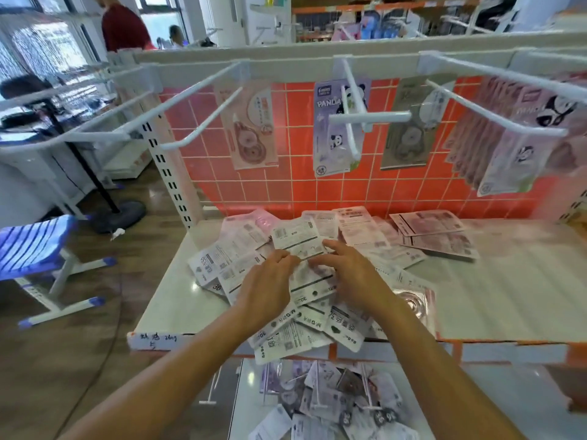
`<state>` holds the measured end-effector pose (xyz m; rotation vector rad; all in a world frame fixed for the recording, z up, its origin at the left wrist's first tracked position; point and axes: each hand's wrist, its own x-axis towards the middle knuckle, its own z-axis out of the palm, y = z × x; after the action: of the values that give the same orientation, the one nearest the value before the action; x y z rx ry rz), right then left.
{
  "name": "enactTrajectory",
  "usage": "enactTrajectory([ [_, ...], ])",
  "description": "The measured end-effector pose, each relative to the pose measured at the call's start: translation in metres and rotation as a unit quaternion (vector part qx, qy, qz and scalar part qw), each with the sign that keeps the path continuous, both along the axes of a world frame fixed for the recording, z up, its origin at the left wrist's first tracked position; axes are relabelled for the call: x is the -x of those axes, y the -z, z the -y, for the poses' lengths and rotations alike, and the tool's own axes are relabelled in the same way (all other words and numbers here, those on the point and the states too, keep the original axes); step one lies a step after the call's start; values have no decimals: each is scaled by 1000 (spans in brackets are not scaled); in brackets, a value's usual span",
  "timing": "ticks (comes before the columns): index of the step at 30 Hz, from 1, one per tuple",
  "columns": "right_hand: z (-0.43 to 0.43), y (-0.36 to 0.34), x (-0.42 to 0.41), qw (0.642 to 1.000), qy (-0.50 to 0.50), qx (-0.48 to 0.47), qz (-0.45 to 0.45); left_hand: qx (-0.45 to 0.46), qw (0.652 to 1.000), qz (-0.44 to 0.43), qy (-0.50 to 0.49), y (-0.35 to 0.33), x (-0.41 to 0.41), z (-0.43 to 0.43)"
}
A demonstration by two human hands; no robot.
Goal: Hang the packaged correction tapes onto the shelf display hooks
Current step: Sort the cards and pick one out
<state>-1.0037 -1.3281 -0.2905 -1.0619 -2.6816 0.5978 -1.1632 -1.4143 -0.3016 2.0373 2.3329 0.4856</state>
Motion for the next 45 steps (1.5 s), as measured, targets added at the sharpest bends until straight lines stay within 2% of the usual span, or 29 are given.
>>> enactTrajectory([
  [3, -7, -3, -8, 998, 1, 23, -60, -21, 999, 18, -23, -7, -3, -3],
  [5, -10, -7, -16, 991, 20, 43, -124, -26, 996, 70, -48, -18, -5, -5],
  [9, -8, -15, -28, 953, 82, 75, -282, -79, 978, 182, -66, -38, -10, -5],
  [14, -6, -21, -36, 908, 109, 48, -402, -134, 950, 274, -64, -45, -25, -4],
  [17, -6, -29, -38, 883, 125, 49, -450, -115, 953, 276, -55, -43, -34, -5],
  [23, -5, -47, -35, 863, 129, 56, -485, -87, 953, 288, -43, -40, -33, -2],
  [29, 0, -50, -17, 832, 164, 81, -524, -44, 915, 401, -3, -34, -18, 12],
  [33, 7, -46, -4, 821, 194, 99, -527, -21, 907, 421, 17, -33, -8, 17],
  [45, 20, -61, 11, 809, 208, 130, -535, -4, 874, 481, 72, -25, 13, 23],
])
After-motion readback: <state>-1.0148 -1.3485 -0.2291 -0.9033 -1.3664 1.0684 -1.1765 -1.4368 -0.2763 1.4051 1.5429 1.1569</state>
